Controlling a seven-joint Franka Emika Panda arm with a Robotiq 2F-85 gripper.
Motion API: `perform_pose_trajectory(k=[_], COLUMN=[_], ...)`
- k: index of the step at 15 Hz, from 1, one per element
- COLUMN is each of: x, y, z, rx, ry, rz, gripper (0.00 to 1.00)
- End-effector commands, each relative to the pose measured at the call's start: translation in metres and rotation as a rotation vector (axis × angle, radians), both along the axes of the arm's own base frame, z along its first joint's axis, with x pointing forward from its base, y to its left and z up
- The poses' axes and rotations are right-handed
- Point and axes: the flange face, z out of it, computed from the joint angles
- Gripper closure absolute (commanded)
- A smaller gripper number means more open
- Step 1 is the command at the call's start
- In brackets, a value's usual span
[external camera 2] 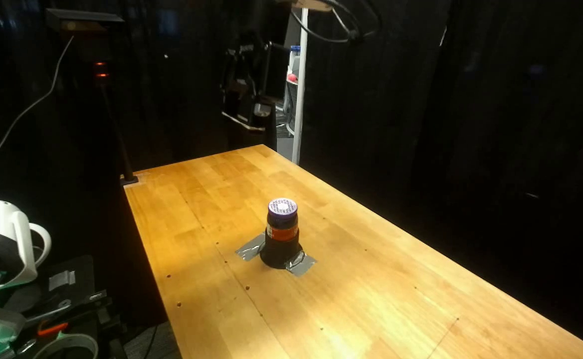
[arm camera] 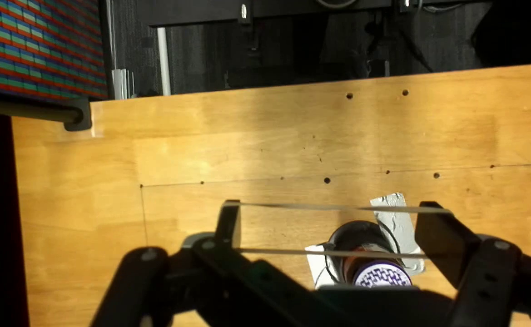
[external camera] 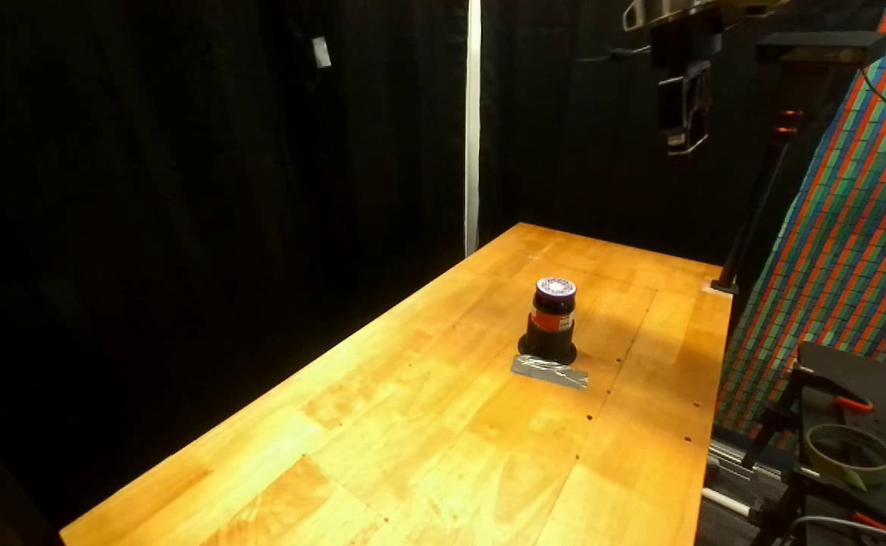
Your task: Put the rubber band around the jar.
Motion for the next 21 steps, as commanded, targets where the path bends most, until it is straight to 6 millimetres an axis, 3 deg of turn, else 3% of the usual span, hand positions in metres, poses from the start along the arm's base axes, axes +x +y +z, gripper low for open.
perform_pose_trajectory(k=[1, 4, 8, 12, 21], x=[0.07, 0.116, 0.146, 0.157, 0.169], y=[0.037, 0.052, 0.065, 0.072, 0.077], z=[-0.038, -0.083, -0.136, -0.174, -0.234], rx=[-0.017, -0.025, -0.041, -0.058, -0.14], ry=[-0.036, -0.103, -0.134, -0.082, -0.071], rz=[-0.09, -0.19, -0.264, -0.277, -0.298], gripper=[0.0, 0.0, 0.0, 0.0, 0.0])
